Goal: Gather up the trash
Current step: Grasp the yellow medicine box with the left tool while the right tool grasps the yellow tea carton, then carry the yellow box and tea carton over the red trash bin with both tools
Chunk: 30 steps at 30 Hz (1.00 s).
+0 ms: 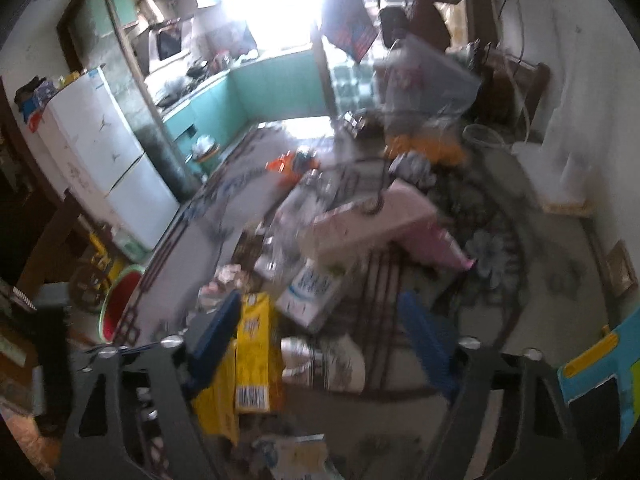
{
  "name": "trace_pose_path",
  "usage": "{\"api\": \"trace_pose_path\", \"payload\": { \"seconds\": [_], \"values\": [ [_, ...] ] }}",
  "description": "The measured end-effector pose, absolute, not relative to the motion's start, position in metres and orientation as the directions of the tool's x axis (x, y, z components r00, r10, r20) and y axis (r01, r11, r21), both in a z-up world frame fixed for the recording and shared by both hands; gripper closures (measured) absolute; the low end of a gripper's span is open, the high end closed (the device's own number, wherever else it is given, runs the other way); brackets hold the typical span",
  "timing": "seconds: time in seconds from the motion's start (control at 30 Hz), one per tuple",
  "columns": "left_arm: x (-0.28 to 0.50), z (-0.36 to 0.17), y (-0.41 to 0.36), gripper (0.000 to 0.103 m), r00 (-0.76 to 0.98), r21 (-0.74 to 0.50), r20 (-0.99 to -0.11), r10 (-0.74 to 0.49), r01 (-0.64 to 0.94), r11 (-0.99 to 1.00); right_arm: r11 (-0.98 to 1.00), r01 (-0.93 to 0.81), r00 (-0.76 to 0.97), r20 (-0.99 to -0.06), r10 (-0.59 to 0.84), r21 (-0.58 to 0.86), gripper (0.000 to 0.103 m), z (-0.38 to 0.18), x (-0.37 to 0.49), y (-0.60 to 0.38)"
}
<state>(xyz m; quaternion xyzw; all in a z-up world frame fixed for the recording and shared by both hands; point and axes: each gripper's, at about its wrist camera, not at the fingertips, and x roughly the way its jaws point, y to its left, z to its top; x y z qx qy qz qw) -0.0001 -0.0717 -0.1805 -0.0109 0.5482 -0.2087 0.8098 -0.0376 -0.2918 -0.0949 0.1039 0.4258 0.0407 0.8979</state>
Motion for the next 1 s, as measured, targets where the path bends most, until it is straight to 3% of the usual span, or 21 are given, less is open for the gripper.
{"api": "trace_pose_path", "payload": {
  "seconds": [0.13,0.33,0.4,0.57,0.87,1.0],
  "values": [
    [0.007,-0.21,-0.066,0.038,0.23,-0.342,-0.883,-0.409,0.281,0.897,0.965,-0.034,0.588,-0.776,0.23,0.26,0.05,-0.107,-0.039,-0.284],
    [0.006,-0.227,-0.062,0.041,0.184,-0.432,-0.854,-0.486,0.269,0.861,0.951,-0.065,0.533,-0.795,0.29,0.304,0.049,-0.122,-0.032,-0.268],
    [0.004,-0.226,-0.06,0.063,0.176,-0.47,-0.832,-0.526,0.277,0.838,0.949,-0.072,0.516,-0.802,0.3,0.308,0.047,-0.127,-0.029,-0.263],
    [0.002,-0.219,-0.061,0.065,0.192,-0.432,-0.843,-0.503,0.316,0.845,0.951,-0.093,0.465,-0.831,0.304,0.295,0.047,-0.139,-0.022,-0.249],
    [0.002,-0.148,-0.023,0.064,0.398,-0.303,-0.819,-0.414,0.313,0.9,0.957,-0.198,0.378,-0.884,0.275,0.213,0.052,-0.168,-0.004,-0.216],
    [0.007,-0.129,-0.008,0.064,0.424,-0.34,-0.79,-0.443,0.298,0.892,0.964,-0.231,0.343,-0.917,0.205,0.129,0.052,-0.187,0.004,-0.195]
  ]
}}
